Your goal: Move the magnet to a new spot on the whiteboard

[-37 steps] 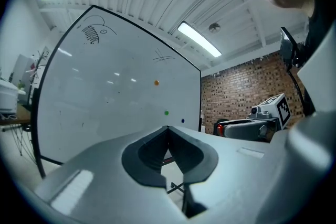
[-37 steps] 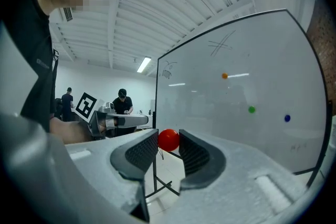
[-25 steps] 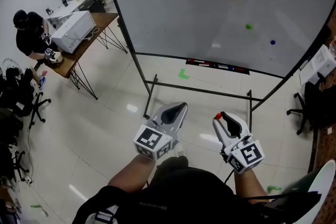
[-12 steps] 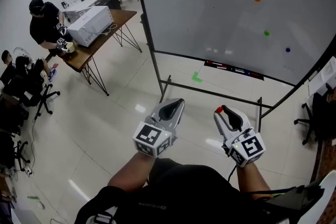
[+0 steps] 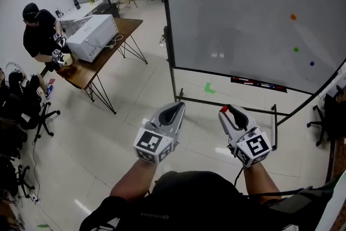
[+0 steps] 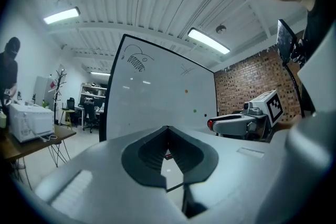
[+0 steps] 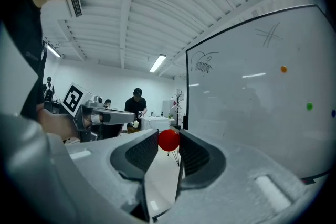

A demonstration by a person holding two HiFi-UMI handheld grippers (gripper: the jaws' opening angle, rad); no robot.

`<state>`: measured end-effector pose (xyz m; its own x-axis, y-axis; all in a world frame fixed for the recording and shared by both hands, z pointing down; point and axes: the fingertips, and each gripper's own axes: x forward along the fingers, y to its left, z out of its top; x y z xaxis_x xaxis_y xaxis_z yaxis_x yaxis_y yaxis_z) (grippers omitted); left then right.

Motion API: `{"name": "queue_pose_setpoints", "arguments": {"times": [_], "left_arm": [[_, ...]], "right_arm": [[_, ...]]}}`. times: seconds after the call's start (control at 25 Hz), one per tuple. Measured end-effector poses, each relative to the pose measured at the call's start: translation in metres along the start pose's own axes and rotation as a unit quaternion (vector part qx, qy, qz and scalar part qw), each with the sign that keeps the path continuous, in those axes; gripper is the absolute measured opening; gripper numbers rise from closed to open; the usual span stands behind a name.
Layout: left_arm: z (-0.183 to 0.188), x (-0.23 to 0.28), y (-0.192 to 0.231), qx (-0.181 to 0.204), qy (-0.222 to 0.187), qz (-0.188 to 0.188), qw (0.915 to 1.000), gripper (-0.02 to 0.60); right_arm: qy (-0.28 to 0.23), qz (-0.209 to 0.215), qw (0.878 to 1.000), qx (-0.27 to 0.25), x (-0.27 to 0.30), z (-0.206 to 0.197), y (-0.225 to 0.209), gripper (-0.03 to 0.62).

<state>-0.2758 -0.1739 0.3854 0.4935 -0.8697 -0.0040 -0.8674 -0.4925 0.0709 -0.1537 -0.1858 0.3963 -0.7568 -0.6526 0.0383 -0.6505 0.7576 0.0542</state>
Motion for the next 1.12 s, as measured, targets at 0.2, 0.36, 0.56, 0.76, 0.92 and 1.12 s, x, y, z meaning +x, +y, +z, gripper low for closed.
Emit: {"name": "queue_pose_setpoints", "arguments": {"times": [0.2, 0.36, 0.56, 0.76, 0.92, 1.12], "left_arm": [[0.004, -0.015, 0.069, -0.003, 0.0, -0.037, 0.9993, 0.017], [-0.002, -0.025, 0.107, -0.016, 0.006, -0.049, 0.9987, 0.017], [-0.015, -0.024, 0.133, -0.031, 0.019, -0.057, 0.9977, 0.017], [-0.023, -0.022, 0.149, -0.026, 0.03, -0.052, 0.9979, 0.017], [-0.023, -0.022, 0.169, -0.015, 0.037, -0.038, 0.9985, 0.017], [-0.018, -0.006, 0.189, -0.015, 0.027, -0.023, 0.9993, 0.017]], "right_arm": [[0.002, -0.039, 0.998, -0.049, 0.078, 0.029, 0.029, 0.106], [0.008, -0.06, 0.992, -0.111, 0.127, 0.052, 0.04, 0.106], [0.018, -0.086, 0.98, -0.18, 0.177, 0.101, 0.021, 0.106], [-0.017, -0.111, 0.97, -0.217, 0.218, 0.171, -0.019, 0.106], [-0.046, -0.168, 0.941, -0.289, 0.239, 0.243, -0.068, 0.106], [-0.065, -0.205, 0.92, -0.327, 0.265, 0.324, -0.123, 0.106]]}}
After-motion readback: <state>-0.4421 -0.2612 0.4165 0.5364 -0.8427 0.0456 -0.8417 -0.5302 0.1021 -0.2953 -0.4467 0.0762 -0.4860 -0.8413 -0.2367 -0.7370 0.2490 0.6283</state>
